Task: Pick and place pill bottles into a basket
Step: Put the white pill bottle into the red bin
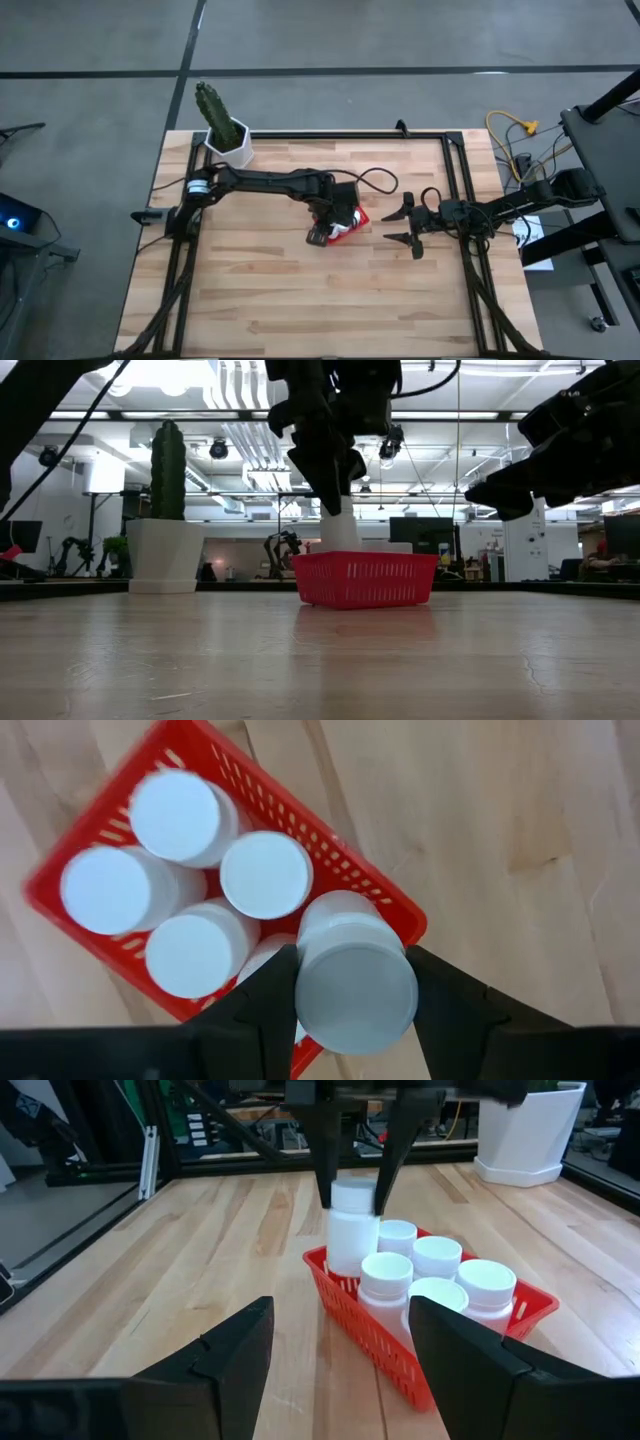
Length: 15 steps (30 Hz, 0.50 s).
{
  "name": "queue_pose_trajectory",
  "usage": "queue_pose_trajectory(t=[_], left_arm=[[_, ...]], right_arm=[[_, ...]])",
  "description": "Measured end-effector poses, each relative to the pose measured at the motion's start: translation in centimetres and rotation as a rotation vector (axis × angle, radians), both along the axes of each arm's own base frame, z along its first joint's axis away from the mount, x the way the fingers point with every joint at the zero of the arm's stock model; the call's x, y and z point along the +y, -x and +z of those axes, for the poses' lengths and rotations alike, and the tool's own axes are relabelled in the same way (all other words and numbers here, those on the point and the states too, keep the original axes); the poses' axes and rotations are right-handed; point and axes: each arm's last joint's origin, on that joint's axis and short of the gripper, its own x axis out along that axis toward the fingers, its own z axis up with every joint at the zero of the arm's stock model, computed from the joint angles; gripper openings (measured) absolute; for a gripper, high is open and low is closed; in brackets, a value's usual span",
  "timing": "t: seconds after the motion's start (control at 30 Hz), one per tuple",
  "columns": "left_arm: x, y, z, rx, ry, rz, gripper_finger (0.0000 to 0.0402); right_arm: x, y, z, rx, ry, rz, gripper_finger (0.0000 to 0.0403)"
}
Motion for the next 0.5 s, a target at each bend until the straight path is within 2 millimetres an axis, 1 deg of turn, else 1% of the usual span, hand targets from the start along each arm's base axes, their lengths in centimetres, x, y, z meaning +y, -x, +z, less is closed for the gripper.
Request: queue_pose_trajectory(t=[0.33, 0.4, 0.5], left_arm=[[0.15, -0.38, -0.77, 0.006, -0.005, -0.012, 0.0142], [0.15, -0.42, -0.82, 0.003, -0.005, -0.012, 0.0155], [0.18, -0.54, -1.07, -0.010, -0.006, -0.012, 0.0193]], right_arm=[[0.00, 0.03, -0.16, 0.017, -0.006, -0.001, 0.0223], [0.00, 0.04, -0.22, 0.024, -0.009, -0.002, 0.0223], [0.00, 0.04, -0.23, 0.025, -0.010, -0.002, 0.0223]])
